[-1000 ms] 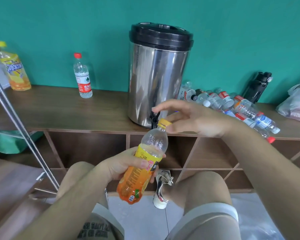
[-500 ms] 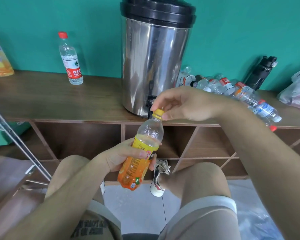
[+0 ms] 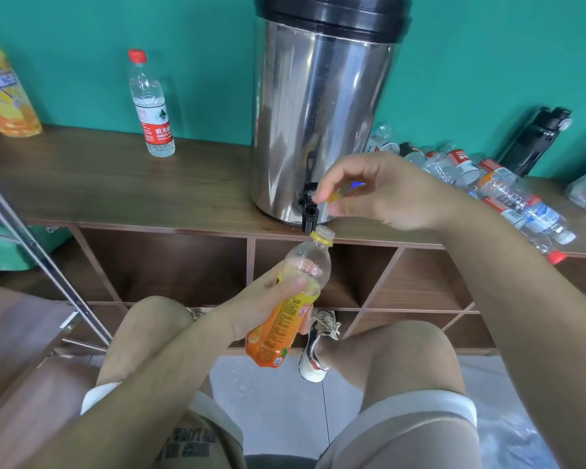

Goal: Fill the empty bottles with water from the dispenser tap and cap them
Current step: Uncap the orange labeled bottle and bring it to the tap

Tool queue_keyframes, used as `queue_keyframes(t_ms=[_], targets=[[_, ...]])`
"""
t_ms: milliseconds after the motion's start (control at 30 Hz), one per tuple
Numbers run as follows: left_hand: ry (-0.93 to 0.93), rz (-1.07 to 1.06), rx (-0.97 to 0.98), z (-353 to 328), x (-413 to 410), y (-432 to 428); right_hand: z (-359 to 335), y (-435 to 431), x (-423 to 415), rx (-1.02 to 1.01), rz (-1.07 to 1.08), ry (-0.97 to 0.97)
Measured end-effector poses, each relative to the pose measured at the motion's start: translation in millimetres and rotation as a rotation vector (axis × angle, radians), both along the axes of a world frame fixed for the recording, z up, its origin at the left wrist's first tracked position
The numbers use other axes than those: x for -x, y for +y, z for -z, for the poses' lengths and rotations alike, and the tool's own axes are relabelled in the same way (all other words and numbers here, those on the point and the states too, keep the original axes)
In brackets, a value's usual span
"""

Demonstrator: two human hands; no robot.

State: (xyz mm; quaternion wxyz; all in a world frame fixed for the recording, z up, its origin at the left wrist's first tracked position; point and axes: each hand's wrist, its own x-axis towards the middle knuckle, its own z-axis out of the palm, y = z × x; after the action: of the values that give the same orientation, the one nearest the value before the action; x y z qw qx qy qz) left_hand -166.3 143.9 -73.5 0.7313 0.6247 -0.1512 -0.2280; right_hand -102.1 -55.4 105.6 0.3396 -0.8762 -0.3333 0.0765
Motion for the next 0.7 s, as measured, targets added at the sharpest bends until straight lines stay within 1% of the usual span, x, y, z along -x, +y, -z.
queue_keyframes(t_ms=[67, 133, 200, 267, 333, 400, 467, 533, 700], targets=[[0.016, -0.11, -0.019, 6.6, -0.7, 0.7, 1.5, -0.6, -1.5, -0.021, 0.068, -0.048], [0.008, -0.23, -0.053, 17.0, -4.9, 0.1, 10.1, 0.3, -4.9, -0.04, 0.186, -0.107], [-0.027, -0.345, -0.178, 26.6, -9.6, -3.3, 20.7, 3.6, -7.2, -0.054, 0.291, -0.163], [-0.039, -0.453, -0.281, 32.0, -13.3, -7.9, 32.7, 7.2, -10.1, -0.065, 0.376, -0.154], [-0.041, -0.495, -0.306, 35.4, -17.0, -13.5, 44.9, 11.0, -12.7, -0.034, 0.43, -0.181], [-0.07, -0.496, -0.305, 41.4, -23.1, -17.6, 54.8, 13.7, -15.5, 0.048, 0.416, -0.311], [-0.115, -0.512, -0.342, 49.3, -31.1, -21.2, 59.2, 17.2, -18.1, 0.141, 0.345, -0.426], [-0.147, -0.533, -0.367, 56.0, -39.0, -25.4, 59.7, 21.1, -24.0, 0.19, 0.288, -0.484], [-0.205, -0.607, -0.37, 65.5, -55.5, -37.5, 63.2, 31.6, -39.5, 0.196, 0.216, -0.571]])
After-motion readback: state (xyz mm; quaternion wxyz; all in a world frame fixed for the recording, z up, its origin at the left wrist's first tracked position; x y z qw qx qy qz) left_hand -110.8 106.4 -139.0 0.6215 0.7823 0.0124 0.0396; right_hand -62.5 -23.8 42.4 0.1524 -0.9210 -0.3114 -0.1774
